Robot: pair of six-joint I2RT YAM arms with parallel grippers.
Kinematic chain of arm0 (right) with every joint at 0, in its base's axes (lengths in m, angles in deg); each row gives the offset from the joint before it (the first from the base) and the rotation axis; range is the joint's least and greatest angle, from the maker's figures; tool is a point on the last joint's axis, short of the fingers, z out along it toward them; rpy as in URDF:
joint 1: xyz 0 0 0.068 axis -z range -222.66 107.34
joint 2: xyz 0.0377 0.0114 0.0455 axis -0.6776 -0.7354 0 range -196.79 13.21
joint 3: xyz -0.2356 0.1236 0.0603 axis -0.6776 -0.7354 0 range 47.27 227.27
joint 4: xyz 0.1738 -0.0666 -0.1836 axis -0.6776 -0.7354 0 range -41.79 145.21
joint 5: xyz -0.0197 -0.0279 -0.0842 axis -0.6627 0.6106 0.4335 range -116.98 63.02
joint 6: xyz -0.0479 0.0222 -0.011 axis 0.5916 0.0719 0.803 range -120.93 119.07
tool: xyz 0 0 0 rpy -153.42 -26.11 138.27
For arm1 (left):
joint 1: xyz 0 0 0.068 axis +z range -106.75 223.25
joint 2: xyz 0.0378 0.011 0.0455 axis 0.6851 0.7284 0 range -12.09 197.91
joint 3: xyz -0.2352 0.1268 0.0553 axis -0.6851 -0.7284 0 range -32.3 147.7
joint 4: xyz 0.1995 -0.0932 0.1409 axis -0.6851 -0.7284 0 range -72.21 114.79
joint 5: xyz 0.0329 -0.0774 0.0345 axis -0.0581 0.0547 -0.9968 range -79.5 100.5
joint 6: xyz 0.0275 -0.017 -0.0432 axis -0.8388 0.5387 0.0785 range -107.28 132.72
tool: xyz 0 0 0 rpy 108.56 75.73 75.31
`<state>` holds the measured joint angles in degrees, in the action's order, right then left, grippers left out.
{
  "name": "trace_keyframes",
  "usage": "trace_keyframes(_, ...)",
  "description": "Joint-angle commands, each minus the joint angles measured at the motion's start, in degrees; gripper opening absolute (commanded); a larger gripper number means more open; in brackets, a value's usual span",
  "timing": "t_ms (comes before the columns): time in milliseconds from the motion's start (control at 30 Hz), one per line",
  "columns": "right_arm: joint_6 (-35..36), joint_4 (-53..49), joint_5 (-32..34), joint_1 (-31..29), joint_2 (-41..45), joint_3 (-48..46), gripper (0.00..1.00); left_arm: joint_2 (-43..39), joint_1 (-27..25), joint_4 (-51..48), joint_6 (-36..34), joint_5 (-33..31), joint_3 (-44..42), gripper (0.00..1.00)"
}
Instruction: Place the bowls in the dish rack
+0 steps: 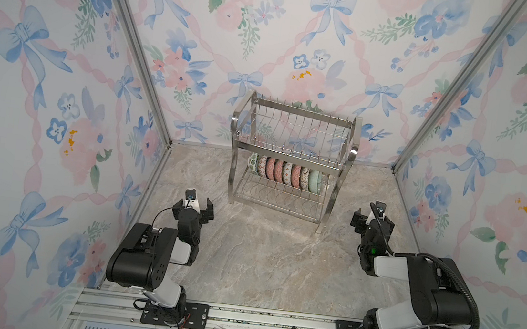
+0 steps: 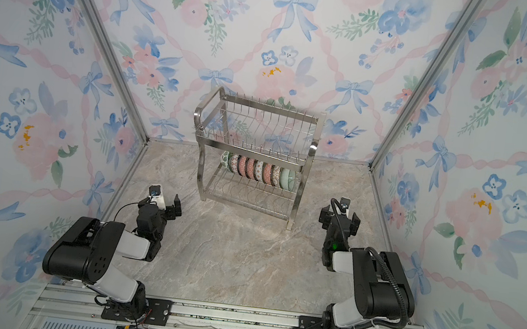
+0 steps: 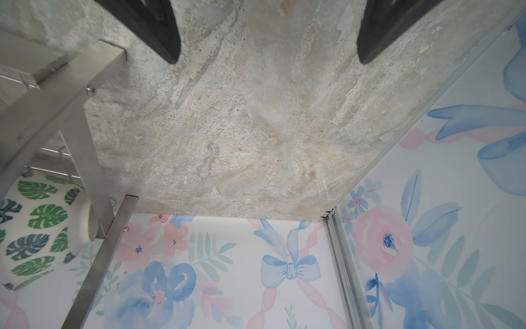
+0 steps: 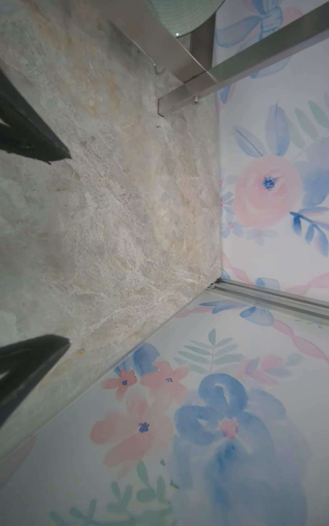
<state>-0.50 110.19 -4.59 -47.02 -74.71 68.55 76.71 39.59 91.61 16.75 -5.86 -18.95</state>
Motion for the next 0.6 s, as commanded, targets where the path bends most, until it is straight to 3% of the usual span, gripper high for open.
trace_keyframes(0,-1.69,1.39,-2.78,-0.79,-1.72,-0.39,0.97,0.0,-0.03,1.38,-0.71,0.56,0.28,0.98)
trace_keyframes(567,-1.53,0.04,-2.29,-1.26,-1.2,-0.18,0.96,-0.02,-0.03,1.36,-0.67,0.55,0.28,0.98)
